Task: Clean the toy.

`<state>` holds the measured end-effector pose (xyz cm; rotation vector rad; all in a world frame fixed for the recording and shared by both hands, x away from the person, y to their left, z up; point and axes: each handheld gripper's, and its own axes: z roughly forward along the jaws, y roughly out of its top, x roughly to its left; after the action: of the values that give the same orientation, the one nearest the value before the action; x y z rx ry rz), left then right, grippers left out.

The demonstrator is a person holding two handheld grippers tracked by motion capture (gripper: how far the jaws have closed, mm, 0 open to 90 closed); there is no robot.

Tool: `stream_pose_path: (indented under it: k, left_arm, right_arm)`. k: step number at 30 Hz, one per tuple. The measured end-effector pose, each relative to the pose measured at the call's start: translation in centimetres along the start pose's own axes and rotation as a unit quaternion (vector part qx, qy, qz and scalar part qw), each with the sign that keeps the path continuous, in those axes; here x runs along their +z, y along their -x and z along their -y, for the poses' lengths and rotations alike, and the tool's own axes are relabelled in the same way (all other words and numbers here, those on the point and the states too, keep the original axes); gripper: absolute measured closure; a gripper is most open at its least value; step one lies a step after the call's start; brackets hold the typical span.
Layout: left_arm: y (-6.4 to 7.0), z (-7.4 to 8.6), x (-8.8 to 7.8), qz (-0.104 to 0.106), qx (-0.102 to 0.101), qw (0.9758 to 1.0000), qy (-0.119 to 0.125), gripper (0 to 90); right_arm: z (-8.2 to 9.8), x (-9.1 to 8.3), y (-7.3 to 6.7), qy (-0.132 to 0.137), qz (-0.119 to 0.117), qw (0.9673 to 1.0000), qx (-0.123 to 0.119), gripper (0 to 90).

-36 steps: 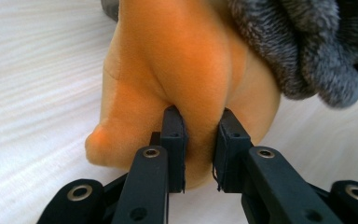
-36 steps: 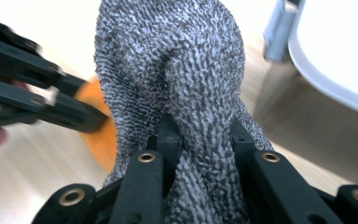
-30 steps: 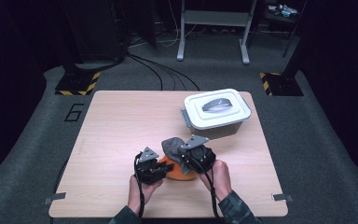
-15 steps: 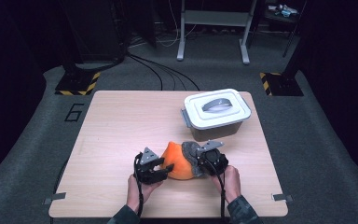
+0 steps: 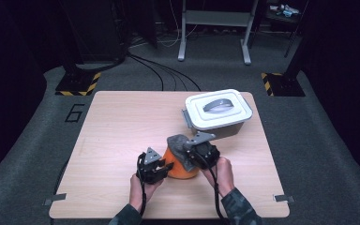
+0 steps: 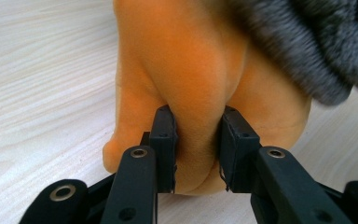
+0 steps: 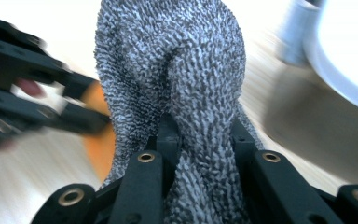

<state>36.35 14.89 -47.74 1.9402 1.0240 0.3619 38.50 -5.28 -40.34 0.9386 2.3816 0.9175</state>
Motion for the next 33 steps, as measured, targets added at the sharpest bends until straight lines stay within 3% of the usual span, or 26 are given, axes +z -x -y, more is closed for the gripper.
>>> stream_pose_path:
  k: [2, 4, 6, 8, 9, 11, 14, 16, 18, 21, 23, 25, 28, 30, 31, 32, 33]
  left_arm:
    - [0.0, 0.1, 0.0, -0.009, 0.001, 0.9999, -0.005, 69.3]
    - [-0.4, 0.2, -0.1, -0.009, -0.005, 0.9999, -0.006, 62.1]
    - [-0.6, 0.1, -0.6, -0.003, 0.001, 1.0, 0.006, 50.2]
    - [-0.6, -0.1, -0.8, -0.012, 0.014, 0.9998, 0.001, 38.8]
    - [-0.7, -0.1, -0.5, 0.0, 0.018, 0.9998, -0.006, 37.8]
    - [-0.8, -0.1, 0.4, 0.001, 0.029, 0.9995, -0.012, 40.5]
    - [-0.7, 0.0, 1.3, -0.002, 0.031, 0.9995, -0.009, 59.5]
    - [-0.7, -0.1, 1.2, -0.001, 0.024, 0.9996, -0.012, 68.3]
    - [-0.5, -0.1, 1.1, -0.006, 0.019, 0.9998, -0.01, 71.4]
    - [-0.5, 0.0, 1.0, -0.008, 0.009, 0.9999, -0.008, 72.3]
    - [-0.4, 0.3, 0.8, -0.01, 0.013, 0.9998, -0.008, 72.3]
    - [-0.1, 0.5, 0.5, -0.017, 0.022, 0.9996, -0.008, 70.4]
    - [0.2, 0.2, 0.0, -0.027, 0.042, 0.9987, -0.008, 51.1]
    - [0.1, -0.2, 0.4, -0.013, 0.057, 0.9978, -0.032, 42.0]
    - [0.0, -0.1, 0.8, -0.013, 0.058, 0.9977, -0.032, 43.1]
    - [0.0, 0.0, 1.1, -0.007, 0.061, 0.9977, -0.031, 50.8]
    - [-0.1, 0.1, 1.5, -0.009, 0.059, 0.9979, -0.027, 57.8]
  right_arm:
    - [-0.7, 1.4, -1.0, -0.022, -0.003, 0.9996, -0.017, 72.7]
    - [-0.5, 2.7, -1.1, -0.028, 0.004, 0.9993, -0.024, 72.9]
    - [-0.1, 3.3, -0.5, -0.029, -0.01, 0.9995, -0.004, 73.0]
    - [0.1, 3.3, 0.0, -0.032, -0.014, 0.9993, 0.009, 73.0]
    - [0.1, 3.2, 0.1, -0.036, -0.017, 0.999, 0.022, 73.0]
    - [0.2, 3.3, 0.3, -0.029, -0.019, 0.9992, 0.018, 73.1]
    - [0.2, 3.7, 0.2, -0.027, -0.009, 0.9995, 0.014, 73.1]
    - [0.1, 3.6, 0.4, -0.023, -0.005, 0.9997, 0.011, 72.9]
    - [-0.2, 2.8, 0.2, -0.016, 0.003, 0.9998, 0.012, 72.8]
    - [-0.8, 0.8, -0.8, 0.007, 0.008, 0.9999, -0.002, 72.8]
    - [-0.8, 0.9, -1.3, -0.006, 0.011, 0.9998, -0.014, 72.8]
    - [0.1, 2.2, -1.1, -0.034, 0.001, 0.9994, -0.008, 73.2]
    - [1.4, 3.2, -0.4, -0.03, -0.015, 0.9994, 0.009, 73.6]
    - [1.6, 3.1, 0.0, -0.024, -0.025, 0.9991, 0.025, 73.6]
    - [1.7, 3.1, 0.1, -0.025, -0.028, 0.9988, 0.03, 73.6]
    - [1.8, 3.2, 0.0, -0.02, -0.031, 0.9985, 0.04, 73.7]
    - [1.9, 3.3, 0.0, -0.019, -0.026, 0.999, 0.033, 73.7]
